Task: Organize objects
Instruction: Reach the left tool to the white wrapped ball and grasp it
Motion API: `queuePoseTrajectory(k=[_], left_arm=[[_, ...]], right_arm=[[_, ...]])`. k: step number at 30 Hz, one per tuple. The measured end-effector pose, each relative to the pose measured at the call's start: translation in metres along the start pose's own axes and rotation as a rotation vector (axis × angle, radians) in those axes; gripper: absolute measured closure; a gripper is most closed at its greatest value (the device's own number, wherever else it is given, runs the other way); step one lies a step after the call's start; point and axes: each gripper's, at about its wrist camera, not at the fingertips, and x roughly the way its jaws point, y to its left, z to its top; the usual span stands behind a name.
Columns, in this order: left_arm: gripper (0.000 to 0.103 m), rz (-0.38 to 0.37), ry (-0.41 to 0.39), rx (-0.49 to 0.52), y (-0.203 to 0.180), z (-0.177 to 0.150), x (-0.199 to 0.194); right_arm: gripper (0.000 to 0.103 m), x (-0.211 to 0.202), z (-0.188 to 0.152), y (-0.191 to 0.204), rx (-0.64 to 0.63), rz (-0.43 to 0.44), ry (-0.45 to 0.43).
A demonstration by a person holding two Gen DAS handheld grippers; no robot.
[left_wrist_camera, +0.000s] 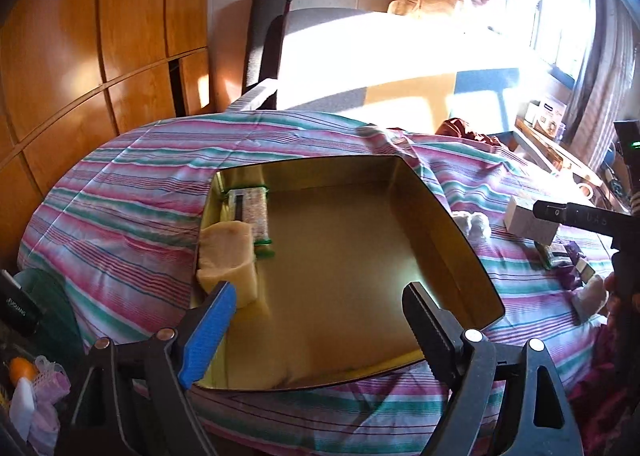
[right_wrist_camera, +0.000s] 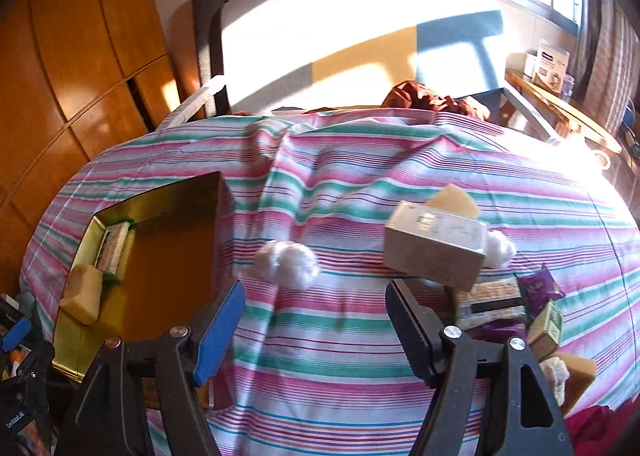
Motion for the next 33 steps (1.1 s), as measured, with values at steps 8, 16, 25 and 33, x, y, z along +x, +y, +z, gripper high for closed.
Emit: queuePoseTrajectory(k=[8, 16, 25, 33], left_arm=[[0.017, -0.088, 0.005, 0.13, -0.057, 0.015, 0.012], [0.018, -0.188, 0.068, 0.259, -0.12, 0.039, 0.04], [0.02, -0.233, 0.24, 0.469, -0.191, 0.069, 0.11], [0.019, -0.149, 0.372, 0.5, -0.217, 0.08, 0.176]], right_arm=[[0.027, -0.019, 0.01, -0.121, 0.16, -0.155, -0.09], [0.025, -0.002, -0.009, -0.209, 0.418, -0.132, -0.079], [0.025, -0.003, -0.01, -0.212, 0.45, -0.047, -0.089], [0.025, -0.003, -0.009, -0.211, 0.448, -0.005, -0.092]])
